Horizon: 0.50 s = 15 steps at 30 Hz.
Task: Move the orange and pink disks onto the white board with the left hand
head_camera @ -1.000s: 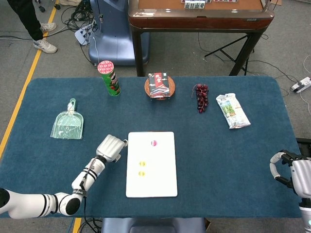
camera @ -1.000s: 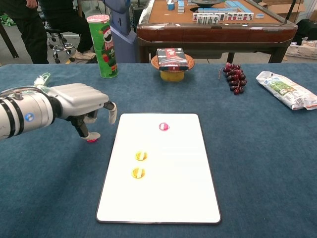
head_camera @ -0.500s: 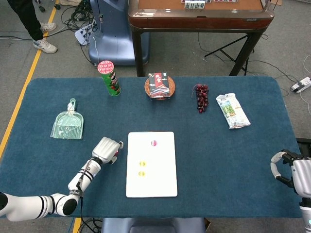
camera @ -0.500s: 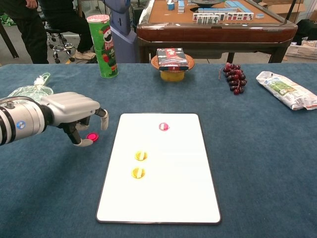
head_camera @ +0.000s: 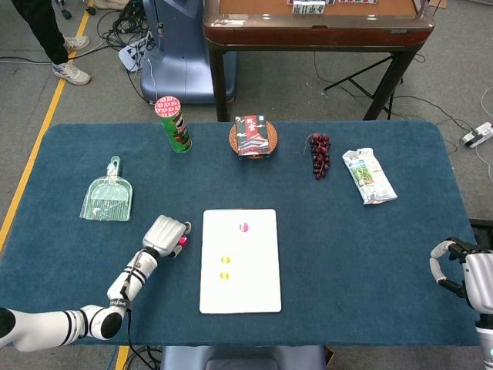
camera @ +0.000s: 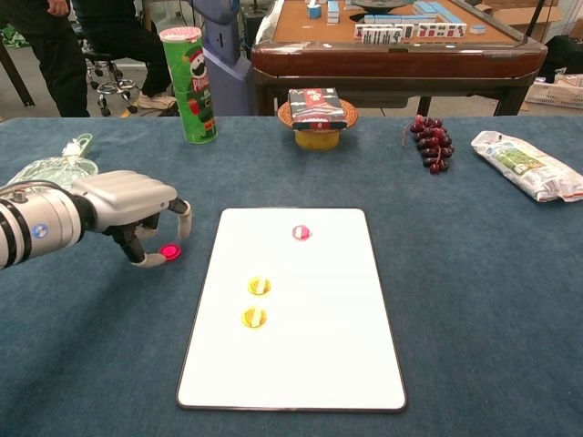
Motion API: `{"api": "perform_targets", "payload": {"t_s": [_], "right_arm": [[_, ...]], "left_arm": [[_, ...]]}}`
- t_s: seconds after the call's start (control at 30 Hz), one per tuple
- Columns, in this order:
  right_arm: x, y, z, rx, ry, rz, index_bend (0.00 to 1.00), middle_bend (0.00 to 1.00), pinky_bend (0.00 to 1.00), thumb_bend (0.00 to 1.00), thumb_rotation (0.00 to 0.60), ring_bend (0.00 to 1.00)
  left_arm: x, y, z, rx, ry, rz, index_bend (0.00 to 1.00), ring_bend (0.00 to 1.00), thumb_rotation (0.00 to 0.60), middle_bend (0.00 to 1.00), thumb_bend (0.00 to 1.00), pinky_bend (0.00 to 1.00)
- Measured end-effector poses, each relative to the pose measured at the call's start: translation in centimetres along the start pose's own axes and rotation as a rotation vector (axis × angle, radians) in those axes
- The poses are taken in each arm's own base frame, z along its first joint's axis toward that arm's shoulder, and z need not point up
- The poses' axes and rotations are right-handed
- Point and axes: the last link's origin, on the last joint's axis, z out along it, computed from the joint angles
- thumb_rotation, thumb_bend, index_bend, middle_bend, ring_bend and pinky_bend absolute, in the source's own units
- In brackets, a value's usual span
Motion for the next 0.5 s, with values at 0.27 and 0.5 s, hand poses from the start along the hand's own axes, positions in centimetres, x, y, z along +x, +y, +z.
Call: {"api": "perform_targets", "payload": {"t_s": [0.27,0.5], "right_arm": [[0.03,0.00,-0.02,-0.001,0.002,0.001,0.57,0.49,0.56,0.39,0.600,0.54],[0.05,0.02,0.00,-0.001,0.002,0.002,0.57,0.48,0.56,0.39,0.600,0.54]], "left_arm": [[-0.32,-0.18,-0.06,0.001,-0.007,-0.002,0.49,1.00,0.600,1.00,0.34,1.00],[-0.53,-0.10,0.05,-0.001,-0.010,0.000,0.49,1.00,0.600,1.00,0.34,1.00]]}}
